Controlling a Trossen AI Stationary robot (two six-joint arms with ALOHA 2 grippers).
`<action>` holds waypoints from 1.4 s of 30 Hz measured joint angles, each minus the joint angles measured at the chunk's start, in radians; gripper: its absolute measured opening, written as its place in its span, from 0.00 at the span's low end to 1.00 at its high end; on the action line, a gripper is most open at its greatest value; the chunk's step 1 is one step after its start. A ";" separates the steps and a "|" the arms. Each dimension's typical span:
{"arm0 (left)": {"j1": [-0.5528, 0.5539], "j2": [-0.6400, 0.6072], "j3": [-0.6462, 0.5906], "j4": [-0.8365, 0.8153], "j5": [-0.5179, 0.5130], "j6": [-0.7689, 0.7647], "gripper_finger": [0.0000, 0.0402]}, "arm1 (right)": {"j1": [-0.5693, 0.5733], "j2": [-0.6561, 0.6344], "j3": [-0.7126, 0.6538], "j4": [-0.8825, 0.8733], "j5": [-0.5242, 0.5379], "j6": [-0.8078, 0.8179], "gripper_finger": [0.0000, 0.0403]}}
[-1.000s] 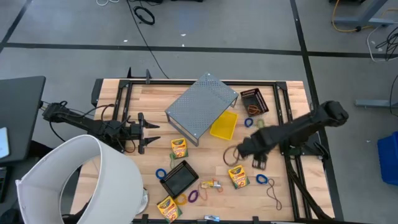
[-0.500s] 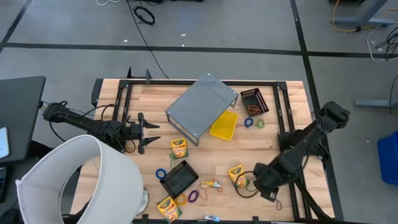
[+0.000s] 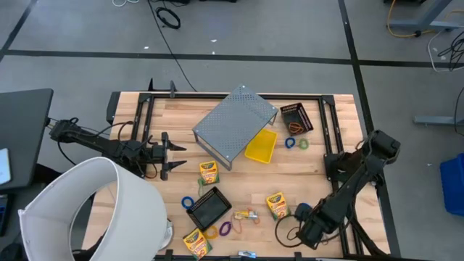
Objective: Pick & Place Office Desk Supplies
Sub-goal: Put the purple rubber band into the top black bin
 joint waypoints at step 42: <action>0.000 0.000 0.000 0.000 -0.001 0.000 0.57 | 0.120 0.154 -0.005 -0.068 0.147 0.066 0.00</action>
